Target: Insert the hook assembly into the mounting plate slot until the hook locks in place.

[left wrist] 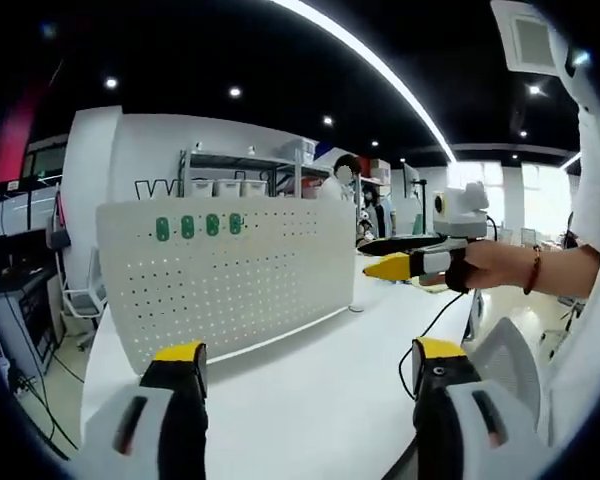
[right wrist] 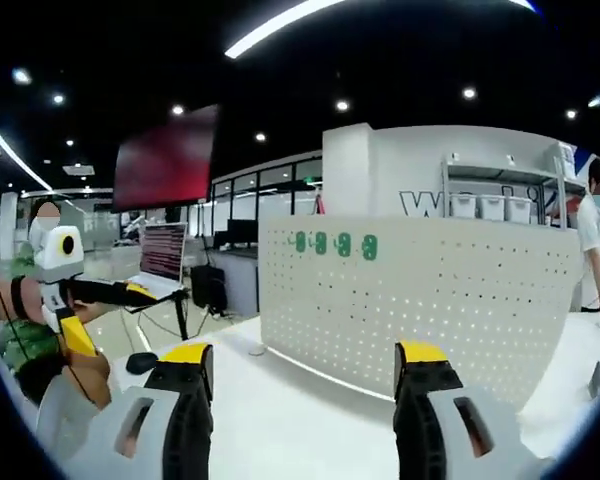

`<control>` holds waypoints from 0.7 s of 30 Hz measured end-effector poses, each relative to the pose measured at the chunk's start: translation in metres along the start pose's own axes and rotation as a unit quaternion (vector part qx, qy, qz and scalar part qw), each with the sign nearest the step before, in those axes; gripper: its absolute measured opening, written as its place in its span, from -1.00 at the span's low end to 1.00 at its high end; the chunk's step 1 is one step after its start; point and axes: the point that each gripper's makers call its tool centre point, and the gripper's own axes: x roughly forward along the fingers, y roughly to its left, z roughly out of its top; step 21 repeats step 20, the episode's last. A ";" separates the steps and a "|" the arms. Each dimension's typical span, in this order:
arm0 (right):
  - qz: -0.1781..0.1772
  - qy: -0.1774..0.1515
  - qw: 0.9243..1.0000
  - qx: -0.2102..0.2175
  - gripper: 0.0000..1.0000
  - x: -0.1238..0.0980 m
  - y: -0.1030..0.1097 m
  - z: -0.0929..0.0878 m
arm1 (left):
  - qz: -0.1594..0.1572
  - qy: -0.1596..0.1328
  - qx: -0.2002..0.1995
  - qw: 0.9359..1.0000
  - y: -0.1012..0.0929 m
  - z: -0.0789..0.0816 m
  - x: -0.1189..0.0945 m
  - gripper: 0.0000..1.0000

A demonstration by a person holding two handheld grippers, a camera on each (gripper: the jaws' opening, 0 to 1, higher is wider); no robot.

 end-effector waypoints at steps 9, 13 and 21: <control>0.002 0.027 1.000 0.010 0.52 -0.025 0.016 -0.030 | 0.001 0.002 -0.009 1.000 0.001 -0.005 0.001 0.80; -0.002 0.033 0.999 0.024 0.52 -0.030 0.013 -0.037 | 0.000 0.002 -0.012 1.000 0.000 -0.007 0.004 0.81; 0.001 0.038 0.999 0.020 0.52 -0.033 0.008 -0.039 | 0.003 -0.001 -0.017 1.000 -0.006 -0.009 0.007 0.81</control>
